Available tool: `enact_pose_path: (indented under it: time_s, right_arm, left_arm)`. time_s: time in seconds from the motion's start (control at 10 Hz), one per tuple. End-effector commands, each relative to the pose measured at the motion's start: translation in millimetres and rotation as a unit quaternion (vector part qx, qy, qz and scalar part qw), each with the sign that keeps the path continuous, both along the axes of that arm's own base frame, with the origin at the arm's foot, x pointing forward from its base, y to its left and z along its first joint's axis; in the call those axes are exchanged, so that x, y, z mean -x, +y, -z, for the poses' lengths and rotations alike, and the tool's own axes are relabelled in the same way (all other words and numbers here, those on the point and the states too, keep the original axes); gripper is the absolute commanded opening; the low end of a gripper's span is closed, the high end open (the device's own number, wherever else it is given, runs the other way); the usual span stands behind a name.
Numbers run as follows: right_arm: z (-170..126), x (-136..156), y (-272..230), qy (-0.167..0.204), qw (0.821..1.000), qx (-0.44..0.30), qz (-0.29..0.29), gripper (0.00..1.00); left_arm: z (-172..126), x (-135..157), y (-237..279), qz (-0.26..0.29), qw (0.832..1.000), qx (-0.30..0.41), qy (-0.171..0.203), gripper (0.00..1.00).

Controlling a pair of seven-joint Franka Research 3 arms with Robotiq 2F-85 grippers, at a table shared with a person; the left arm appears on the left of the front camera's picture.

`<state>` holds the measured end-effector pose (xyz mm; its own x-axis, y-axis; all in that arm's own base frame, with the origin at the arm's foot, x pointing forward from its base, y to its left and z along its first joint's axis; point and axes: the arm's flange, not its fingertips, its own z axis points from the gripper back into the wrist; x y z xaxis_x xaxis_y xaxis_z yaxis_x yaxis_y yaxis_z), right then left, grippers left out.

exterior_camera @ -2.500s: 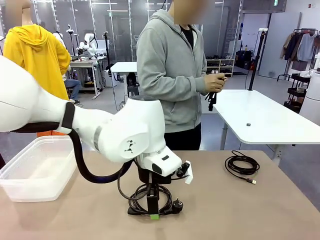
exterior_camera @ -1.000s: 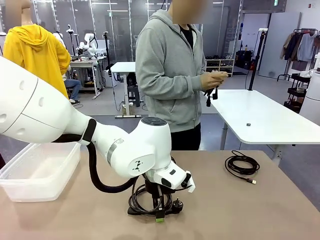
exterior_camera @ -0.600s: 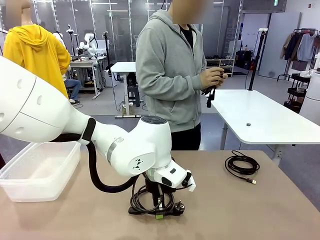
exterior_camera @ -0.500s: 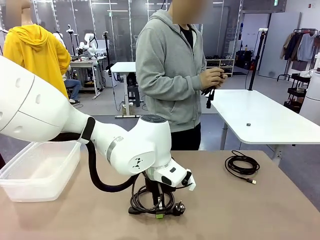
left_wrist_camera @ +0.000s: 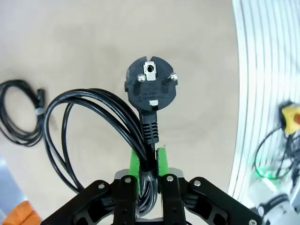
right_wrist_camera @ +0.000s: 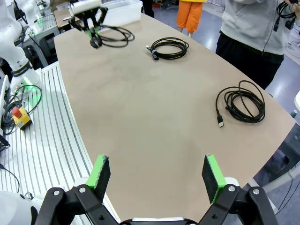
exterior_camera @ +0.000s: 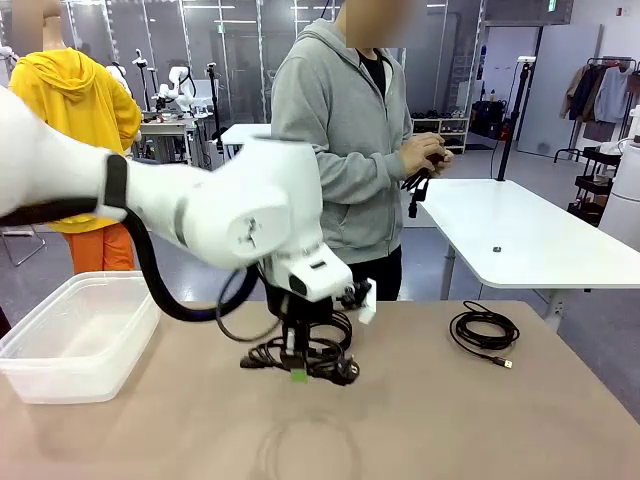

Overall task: Organize and store the cables.
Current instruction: Place the Power Cable into the Organizing box.

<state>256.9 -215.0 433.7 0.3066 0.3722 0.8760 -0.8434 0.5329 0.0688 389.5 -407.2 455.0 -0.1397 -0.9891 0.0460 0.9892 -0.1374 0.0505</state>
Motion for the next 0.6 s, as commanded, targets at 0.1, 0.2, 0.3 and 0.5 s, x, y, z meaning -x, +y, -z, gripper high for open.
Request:
enact_pose_path:
  time_s: [0.1, 0.2, 0.3, 0.5]
  right_arm:
    - [0, -1, -2, -0.013, 1.000, -0.002, -0.002, 1.00]
    - [0, -1, -2, -0.013, 1.000, -0.002, -0.002, 1.00]
    - [0, -1, -2, -0.013, 1.000, -0.002, -0.002, 1.00]
    - [0, -1, -2, -0.013, 1.000, -0.002, -0.002, 1.00]
  left_arm:
    - [-13, 14, 16, 0.036, 0.999, 0.008, -0.002, 0.00]
    - [-18, 4, 7, 0.012, 1.000, -0.003, -0.009, 0.00]
    - [-18, 4, 7, 0.012, 1.000, -0.003, -0.009, 0.00]
    - [-18, 4, 7, 0.012, 1.000, -0.003, -0.009, 0.00]
